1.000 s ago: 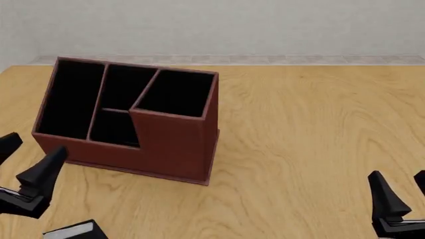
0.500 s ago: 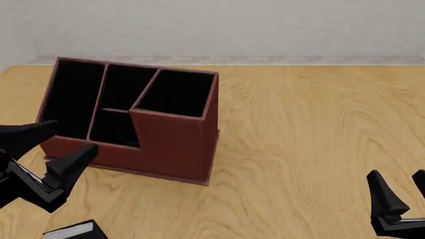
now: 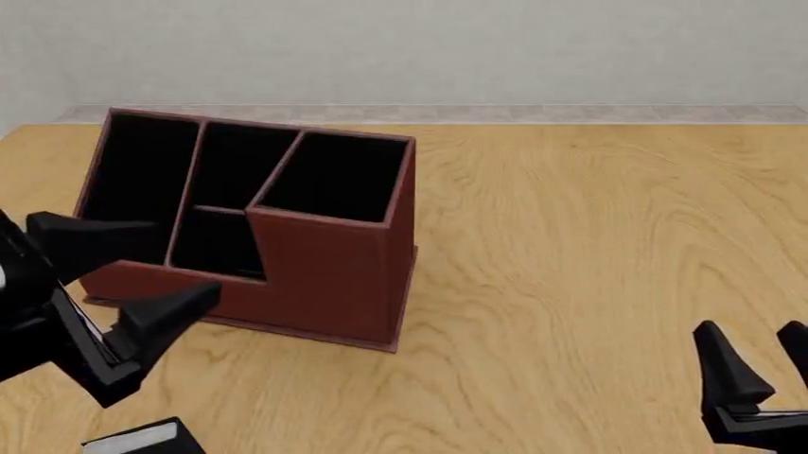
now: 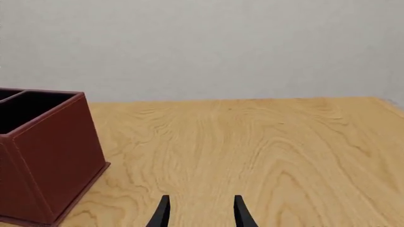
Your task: Pick up the book and place it in the left compartment of the caddy.
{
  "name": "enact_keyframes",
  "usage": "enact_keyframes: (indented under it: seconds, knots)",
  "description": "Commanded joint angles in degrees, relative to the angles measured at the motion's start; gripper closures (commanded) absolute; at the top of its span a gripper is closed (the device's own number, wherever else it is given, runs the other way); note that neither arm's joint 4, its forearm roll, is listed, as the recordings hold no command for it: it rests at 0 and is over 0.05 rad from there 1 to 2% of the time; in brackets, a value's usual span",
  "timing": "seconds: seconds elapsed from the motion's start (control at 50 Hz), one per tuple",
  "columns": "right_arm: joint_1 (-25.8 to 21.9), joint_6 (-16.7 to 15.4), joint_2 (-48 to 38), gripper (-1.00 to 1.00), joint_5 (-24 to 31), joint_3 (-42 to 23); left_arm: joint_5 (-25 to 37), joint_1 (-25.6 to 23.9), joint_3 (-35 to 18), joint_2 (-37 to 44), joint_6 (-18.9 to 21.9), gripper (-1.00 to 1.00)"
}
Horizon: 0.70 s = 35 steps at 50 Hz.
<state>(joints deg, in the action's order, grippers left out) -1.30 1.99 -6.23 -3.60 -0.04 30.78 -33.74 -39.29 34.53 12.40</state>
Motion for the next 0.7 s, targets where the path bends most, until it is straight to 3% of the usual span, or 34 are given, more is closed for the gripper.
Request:
enact_keyframes:
  seconds: [0.02, 0.28, 0.7]
  knots:
    - [-0.36, 0.68, -1.20, -1.00, -0.82, 0.00, 4.93, -2.70, -3.91, 2.63, 0.53, -1.00]
    - [-0.43, 0.14, -1.63, -1.00, -1.13, 0.01, 8.34, -3.74, -3.91, 1.98, 2.73, -1.00]
    - [-0.68, -0.22, -3.82, -1.00, -2.43, 0.02, 14.30, -0.61, -1.49, -1.75, 6.47, -1.00]
